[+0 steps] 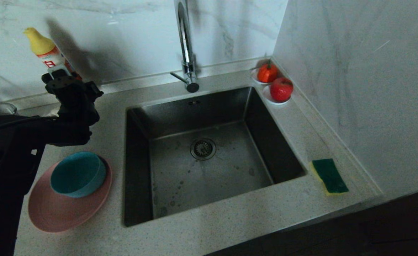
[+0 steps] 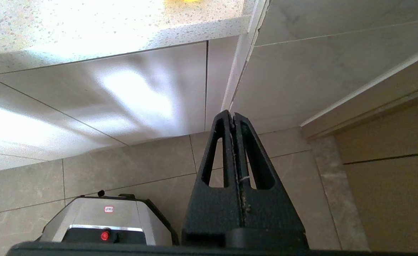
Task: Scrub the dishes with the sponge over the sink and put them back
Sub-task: Grab the dish soap
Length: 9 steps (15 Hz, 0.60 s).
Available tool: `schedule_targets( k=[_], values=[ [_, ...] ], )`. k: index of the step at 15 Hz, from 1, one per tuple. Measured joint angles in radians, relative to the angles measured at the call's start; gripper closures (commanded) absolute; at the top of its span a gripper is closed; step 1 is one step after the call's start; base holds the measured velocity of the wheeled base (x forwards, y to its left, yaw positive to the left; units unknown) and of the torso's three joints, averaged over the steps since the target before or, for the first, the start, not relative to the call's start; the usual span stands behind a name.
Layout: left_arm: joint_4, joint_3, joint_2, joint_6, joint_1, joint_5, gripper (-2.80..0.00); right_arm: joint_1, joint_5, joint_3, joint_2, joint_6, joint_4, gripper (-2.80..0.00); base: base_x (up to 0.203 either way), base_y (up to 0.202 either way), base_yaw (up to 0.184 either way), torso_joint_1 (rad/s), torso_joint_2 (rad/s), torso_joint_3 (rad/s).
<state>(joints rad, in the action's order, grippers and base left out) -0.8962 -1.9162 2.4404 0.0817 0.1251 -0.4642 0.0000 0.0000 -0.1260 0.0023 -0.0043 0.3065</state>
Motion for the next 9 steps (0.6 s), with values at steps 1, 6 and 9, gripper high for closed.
schedule_targets(
  k=[1, 6, 9],
  values=[
    [-0.002, 0.005, -0.011, 0.0, 0.0, -0.011, 0.0, 0.0, 0.0, 0.0, 0.0, 0.0, 0.0, 0.0, 0.0, 0.0, 0.0, 0.0, 0.0, 0.0],
    [-0.003, 0.093, -0.128, -0.002, -0.011, -0.014, 0.0, 0.0, 0.0, 0.001, 0.0, 0.0, 0.0, 0.0, 0.0, 0.0, 0.0, 0.0, 0.0, 0.0],
    [0.016, 0.227, -0.269, -0.008, -0.035, -0.002, 0.0, 0.0, 0.0, 0.0, 0.0, 0.0, 0.0, 0.0, 0.0, 0.0, 0.0, 0.0, 0.0, 0.0]
  ],
)
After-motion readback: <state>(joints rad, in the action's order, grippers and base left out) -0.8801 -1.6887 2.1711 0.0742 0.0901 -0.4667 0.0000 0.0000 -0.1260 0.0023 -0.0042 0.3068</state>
